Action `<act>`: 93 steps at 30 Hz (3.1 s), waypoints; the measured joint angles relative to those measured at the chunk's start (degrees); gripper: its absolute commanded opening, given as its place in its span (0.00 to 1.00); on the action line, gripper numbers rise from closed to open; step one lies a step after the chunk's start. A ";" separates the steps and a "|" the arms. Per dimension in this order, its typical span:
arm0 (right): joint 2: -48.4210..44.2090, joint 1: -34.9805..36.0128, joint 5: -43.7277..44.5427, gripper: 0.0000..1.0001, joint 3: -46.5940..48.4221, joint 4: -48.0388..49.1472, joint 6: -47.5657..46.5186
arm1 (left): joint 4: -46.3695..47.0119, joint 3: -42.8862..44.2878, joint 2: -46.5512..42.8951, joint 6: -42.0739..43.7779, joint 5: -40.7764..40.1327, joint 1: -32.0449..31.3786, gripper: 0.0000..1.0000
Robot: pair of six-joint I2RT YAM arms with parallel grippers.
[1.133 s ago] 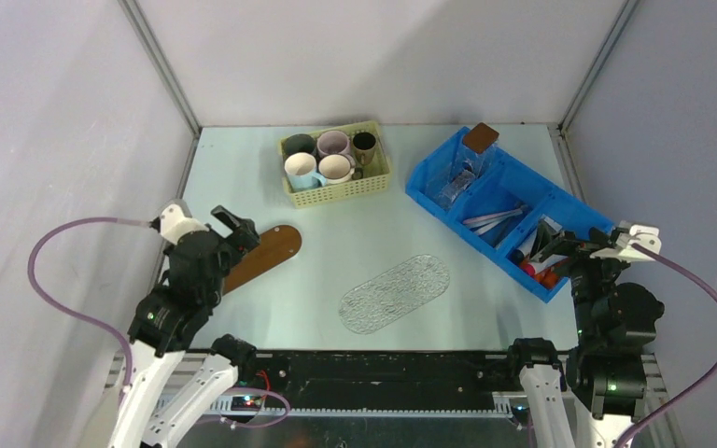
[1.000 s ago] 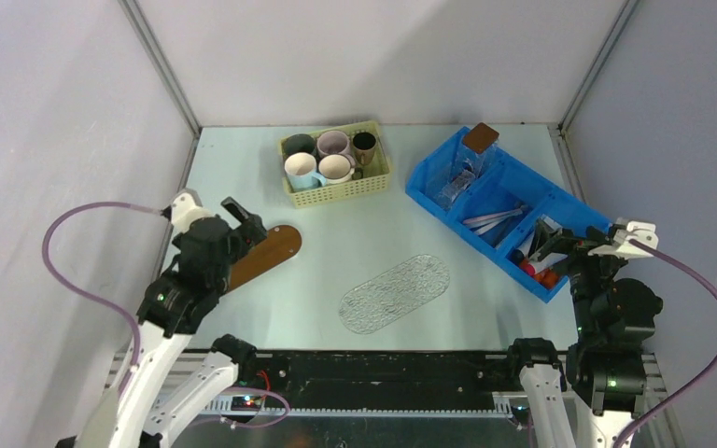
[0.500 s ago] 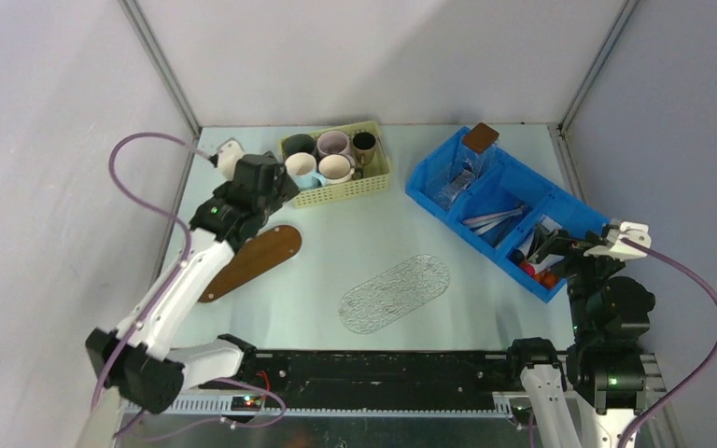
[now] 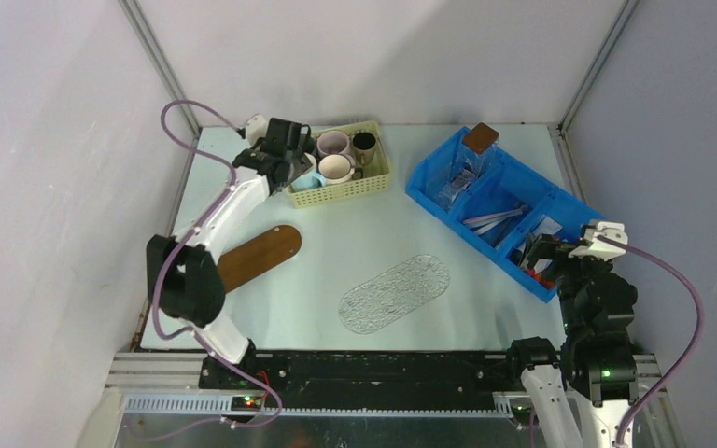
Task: Prepare toiletry sets of a toothbrush and toothpaste on the tray
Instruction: Pick up the cup from the storage box, then place the cup on the tray.
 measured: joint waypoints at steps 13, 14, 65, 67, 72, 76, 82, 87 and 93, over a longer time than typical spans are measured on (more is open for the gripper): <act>0.35 0.00 1.01 0.99 -2.62 0.13 -0.98 | 0.48 11.10 16.37 -0.96 2.43 3.39 0.56; 0.61 0.02 1.05 1.00 -2.62 0.24 -1.18 | 0.46 11.43 17.07 -0.98 2.56 3.58 0.55; 2.03 3.91 2.91 0.99 -5.18 3.96 -3.72 | -7.89 11.76 -1.53 14.21 5.51 5.81 0.00; 2.01 4.26 2.80 0.99 -5.18 4.26 -3.69 | -9.14 9.40 -5.62 15.67 5.55 5.99 0.00; 2.01 5.01 2.19 0.99 -5.20 4.68 -3.67 | -12.17 0.68 -16.87 18.32 6.12 7.56 0.00; 2.05 6.29 2.03 0.99 -5.20 5.22 -3.69 | -14.80 -9.09 -27.65 19.37 7.06 10.73 0.00; 2.25 8.13 2.08 0.99 -5.42 6.03 -3.72 | -18.93 -19.39 -37.83 20.37 8.26 15.37 0.00; 2.23 9.42 2.38 0.99 -5.60 6.19 -3.74 | -19.78 -25.33 -41.13 21.84 9.81 19.41 0.00; 2.23 10.62 2.54 1.00 -6.62 6.49 -3.74 | -16.00 -29.44 -39.82 21.70 13.86 20.50 0.00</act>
